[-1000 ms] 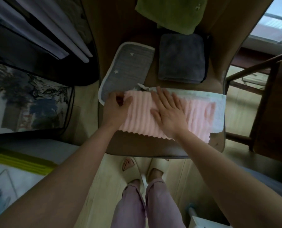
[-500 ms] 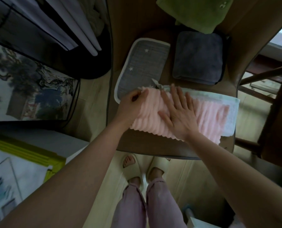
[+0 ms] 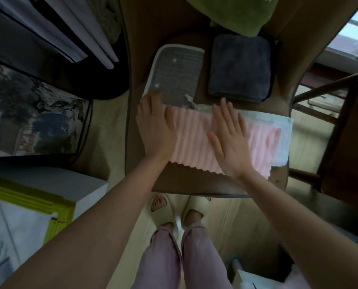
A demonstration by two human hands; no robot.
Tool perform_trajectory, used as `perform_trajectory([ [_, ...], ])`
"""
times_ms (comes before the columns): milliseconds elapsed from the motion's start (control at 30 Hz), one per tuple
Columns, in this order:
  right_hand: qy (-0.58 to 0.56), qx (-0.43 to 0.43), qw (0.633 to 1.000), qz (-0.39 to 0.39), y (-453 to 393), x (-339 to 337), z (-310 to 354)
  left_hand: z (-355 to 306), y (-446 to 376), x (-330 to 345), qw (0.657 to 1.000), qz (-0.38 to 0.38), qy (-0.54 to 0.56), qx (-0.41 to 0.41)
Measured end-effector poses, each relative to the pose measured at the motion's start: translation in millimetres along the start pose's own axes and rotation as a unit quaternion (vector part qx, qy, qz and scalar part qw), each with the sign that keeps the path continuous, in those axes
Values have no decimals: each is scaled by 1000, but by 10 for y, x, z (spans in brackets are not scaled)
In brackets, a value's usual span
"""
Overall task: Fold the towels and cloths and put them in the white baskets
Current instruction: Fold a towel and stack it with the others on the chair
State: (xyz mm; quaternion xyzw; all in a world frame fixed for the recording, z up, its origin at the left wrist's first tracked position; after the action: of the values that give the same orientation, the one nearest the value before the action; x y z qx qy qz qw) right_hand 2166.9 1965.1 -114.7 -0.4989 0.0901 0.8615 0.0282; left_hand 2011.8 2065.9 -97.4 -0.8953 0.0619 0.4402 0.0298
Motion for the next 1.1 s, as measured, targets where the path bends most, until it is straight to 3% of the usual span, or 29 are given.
perform_trajectory([
  [67, -14, 32, 998, -55, 211, -100, -59, -171, 124, 5, 994, 32, 27, 103],
  [167, 9, 58, 997, -44, 421, -36, -180, -428, 341, 235, 963, 155, 28, 219],
  [267, 45, 52, 998, 12, 414, 52, -381, -410, 450, 565, 927, 255, -118, 247],
  [400, 83, 103, 991, 18, 481, 44, -706, -144, 499, 767, 884, 260, -248, 298],
  [533, 4, 253, 967, -22, 657, -121, -905, -156, 513, 777, 878, 280, -257, 292],
  [633, -117, 292, 939, -141, 772, -419, -843, -270, 517, 682, 897, 290, -202, 264],
  [733, -221, 352, 893, -171, 855, -513, -782, -574, 651, 528, 945, 267, 47, 181],
  [833, -266, 410, 863, -123, 847, -433, -815, -802, 808, 511, 928, 287, 233, 46],
  [900, -306, 423, 845, -116, 815, -427, -833, -778, 826, 619, 921, 327, 209, 27],
  [1033, -369, 439, 815, -88, 750, -498, -845, -626, 756, 857, 925, 351, -7, 143],
  [1100, -377, 451, 806, -61, 710, -542, -867, -631, 748, 888, 921, 363, -6, 139],
])
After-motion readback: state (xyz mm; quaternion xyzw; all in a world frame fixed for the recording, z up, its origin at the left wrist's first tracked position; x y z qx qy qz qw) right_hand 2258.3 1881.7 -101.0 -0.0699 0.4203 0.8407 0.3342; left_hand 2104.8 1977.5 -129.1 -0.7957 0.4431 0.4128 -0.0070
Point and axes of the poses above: each hand's wrist, its own y-axis away from the middle knuckle, its own x-axis out of the palm, z = x × y, the point moved 3 cm from there along -y, towards the middle knuckle
